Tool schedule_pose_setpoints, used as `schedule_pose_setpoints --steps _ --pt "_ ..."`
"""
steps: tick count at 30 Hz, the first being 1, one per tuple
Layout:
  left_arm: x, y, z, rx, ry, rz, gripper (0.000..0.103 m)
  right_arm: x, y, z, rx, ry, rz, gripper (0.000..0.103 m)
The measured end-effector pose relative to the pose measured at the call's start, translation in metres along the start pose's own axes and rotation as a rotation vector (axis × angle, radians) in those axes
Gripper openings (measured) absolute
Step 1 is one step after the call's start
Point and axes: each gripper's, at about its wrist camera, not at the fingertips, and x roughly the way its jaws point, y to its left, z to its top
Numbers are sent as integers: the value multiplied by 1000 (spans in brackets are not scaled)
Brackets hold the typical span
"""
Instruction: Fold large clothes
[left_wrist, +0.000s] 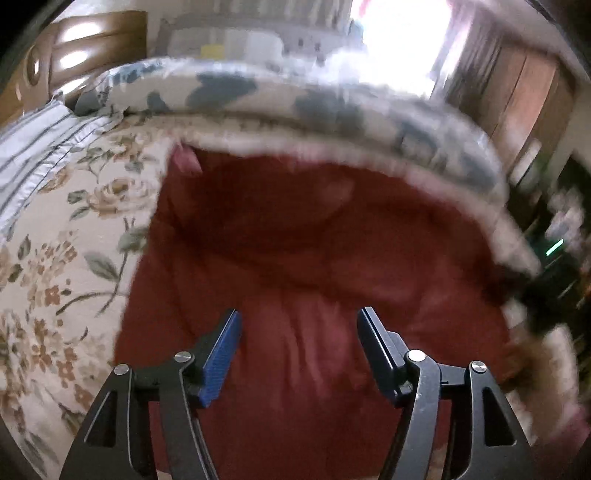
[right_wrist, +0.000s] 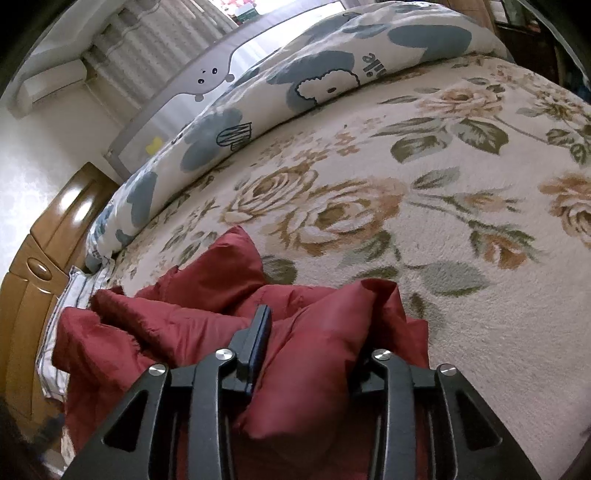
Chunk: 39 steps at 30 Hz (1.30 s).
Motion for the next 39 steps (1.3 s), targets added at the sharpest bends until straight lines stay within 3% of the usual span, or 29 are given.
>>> schedule_pose_setpoints --steps 2,3,7,8,10,14,15,20,29,34,39 --pt "19 1 -4 21 9 61 66 -20 7 0 -14 -34 13 49" --pt "24 3 -5 23 5 75 66 -35 12 -1 -32 -58 20 51" --pt "30 5 0 17 -2 113 66 -82 41 -22 -161 -152 8 78" --pt "31 3 1 19 -2 122 66 -87 50 -29 -202 -154 16 79" --pt "33 2 0 31 1 138 66 -84 69 -43 -302 -117 2 79" --pt "31 -3 4 46 -6 160 66 -26 80 -55 -419 94 -82 79" --pt "33 -7 9 44 -6 167 66 -9 72 -53 -405 133 -98 79" --pt "55 16 25 -15 22 172 67 25 36 -31 -273 155 -111 81" --pt "87 23 39 -71 52 180 68 35 11 -29 -167 144 -96 93" --pt "78 26 44 -67 50 166 67 31 15 -26 -167 141 -101 92" --pt "46 36 38 -77 15 98 66 3 13 -23 -151 95 -60 92"
